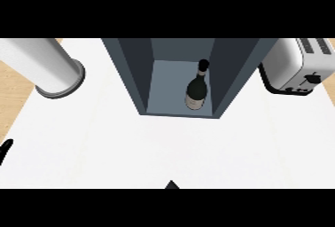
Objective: Pick up the wine, place it into the cabinet and close the cabinet
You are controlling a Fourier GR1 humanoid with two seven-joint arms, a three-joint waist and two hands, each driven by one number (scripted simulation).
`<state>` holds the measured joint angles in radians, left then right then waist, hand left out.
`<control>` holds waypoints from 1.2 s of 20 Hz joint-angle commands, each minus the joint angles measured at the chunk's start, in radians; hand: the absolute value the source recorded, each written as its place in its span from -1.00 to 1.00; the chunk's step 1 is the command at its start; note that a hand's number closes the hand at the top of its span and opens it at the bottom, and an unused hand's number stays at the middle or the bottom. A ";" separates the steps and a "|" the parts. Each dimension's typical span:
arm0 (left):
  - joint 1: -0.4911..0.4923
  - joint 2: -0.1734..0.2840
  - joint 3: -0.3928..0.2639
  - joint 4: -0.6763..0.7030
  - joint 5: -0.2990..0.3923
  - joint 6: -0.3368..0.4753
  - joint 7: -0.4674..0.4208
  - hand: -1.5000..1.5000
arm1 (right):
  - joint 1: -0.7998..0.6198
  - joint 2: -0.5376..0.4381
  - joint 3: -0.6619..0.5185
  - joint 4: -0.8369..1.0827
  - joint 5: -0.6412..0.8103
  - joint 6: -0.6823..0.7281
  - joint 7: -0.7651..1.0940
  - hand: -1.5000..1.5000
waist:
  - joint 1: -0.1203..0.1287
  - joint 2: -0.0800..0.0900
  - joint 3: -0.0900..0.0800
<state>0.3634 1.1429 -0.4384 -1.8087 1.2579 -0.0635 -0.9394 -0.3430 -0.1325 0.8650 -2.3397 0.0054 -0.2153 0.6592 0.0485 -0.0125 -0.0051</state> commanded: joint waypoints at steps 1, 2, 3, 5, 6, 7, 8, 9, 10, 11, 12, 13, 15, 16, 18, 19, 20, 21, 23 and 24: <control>0.061 0.073 0.056 0.016 0.022 -0.099 -0.012 -1.00 | -0.133 0.126 0.047 0.136 0.060 -0.156 -0.044 1.00 | 0.020 0.000 0.001; 0.060 0.032 0.042 0.023 -0.007 -0.088 -0.040 -1.00 | -0.158 0.126 0.076 0.133 0.073 -0.193 -0.044 1.00 | 0.007 -0.001 0.000; 0.059 0.037 0.054 0.027 0.001 -0.099 -0.040 -1.00 | -0.196 0.125 0.041 0.151 0.051 -0.207 -0.034 1.00 | 0.017 0.002 -0.001; 0.072 0.070 0.102 0.066 0.037 -0.173 -0.035 -1.00 | -0.233 0.124 0.021 0.191 0.047 -0.229 -0.036 1.00 | 0.018 0.005 -0.001; 0.073 0.065 0.085 0.079 0.005 -0.185 -0.032 -1.00 | -0.281 0.124 -0.004 0.199 0.029 -0.235 -0.016 1.00 | 0.014 0.007 -0.002; 0.072 0.066 0.084 0.048 0.014 -0.172 -0.023 -1.00 | -0.293 0.124 -0.023 0.243 0.014 -0.257 -0.060 1.00 | 0.031 0.011 -0.001; 0.068 0.071 0.116 0.087 0.035 -0.199 -0.022 -1.00 | -0.340 0.124 -0.063 0.249 0.000 -0.246 -0.002 1.00 | 0.011 0.011 0.000; 0.120 0.099 0.117 0.031 0.024 -0.194 -0.036 -1.00 | -0.350 0.125 -0.119 0.288 0.001 -0.261 -0.029 1.00 | 0.042 0.009 0.002; 0.133 0.087 0.119 0.077 0.015 -0.246 -0.048 -1.00 | -0.390 0.127 -0.152 0.338 -0.007 -0.263 -0.036 1.00 | 0.037 0.011 0.001; 0.097 0.064 0.115 0.083 0.015 -0.215 -0.030 -1.00 | -0.472 0.128 -0.181 0.376 -0.037 -0.281 0.003 1.00 | 0.027 0.014 -0.001; 0.125 0.072 0.128 0.073 0.011 -0.230 -0.043 -1.00 | -0.500 0.129 -0.191 0.438 -0.050 -0.295 -0.025 1.00 | 0.032 0.013 0.002; 0.129 0.101 0.165 0.096 0.039 -0.253 -0.024 -1.00 | -0.555 0.129 -0.215 0.448 -0.073 -0.305 -0.011 1.00 | 0.022 0.012 0.002; 0.108 0.074 0.174 0.096 0.046 -0.235 -0.010 -1.00 | -0.624 0.131 -0.290 0.558 -0.149 -0.247 -0.059 1.00 | 0.013 0.019 0.003; 0.165 0.107 0.195 0.097 0.042 -0.279 -0.022 -1.00 | -0.606 0.131 -0.343 0.595 -0.174 -0.190 -0.107 1.00 | 0.025 0.018 0.005; 0.130 0.084 0.198 0.123 0.043 -0.272 0.016 -1.00 | -0.689 0.132 -0.349 0.689 -0.234 -0.206 -0.140 1.00 | 0.010 0.020 0.004; 0.176 0.095 0.219 0.154 0.013 -0.327 -0.024 -1.00 | -0.682 0.132 -0.362 0.745 -0.244 -0.165 -0.181 1.00 | 0.029 0.019 0.004; 0.180 0.074 0.231 0.161 0.018 -0.332 -0.033 -1.00 | -0.710 0.132 -0.418 0.756 -0.270 -0.111 -0.152 1.00 | 0.015 0.017 0.004; 0.188 0.107 0.252 0.121 0.058 -0.324 0.008 -1.00 | -0.696 0.132 -0.441 0.793 -0.285 -0.055 -0.217 1.00 | 0.013 0.019 0.006; 0.208 0.058 0.244 0.146 0.009 -0.342 -0.020 -1.00 | -0.717 0.111 -0.475 0.870 -0.323 0.023 -0.256 1.00 | 0.012 0.020 0.005; 0.198 0.065 0.265 0.173 0.012 -0.356 -0.011 -1.00 | -0.760 0.124 -0.499 0.904 -0.367 0.065 -0.237 1.00 | 0.011 0.020 0.004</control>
<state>0.5439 1.2185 -0.2046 -1.6681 1.2775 -0.3214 -0.9095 -1.0320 -0.0071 0.4573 -1.5733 -0.2747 -0.2825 0.4782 0.0631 0.0049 -0.0012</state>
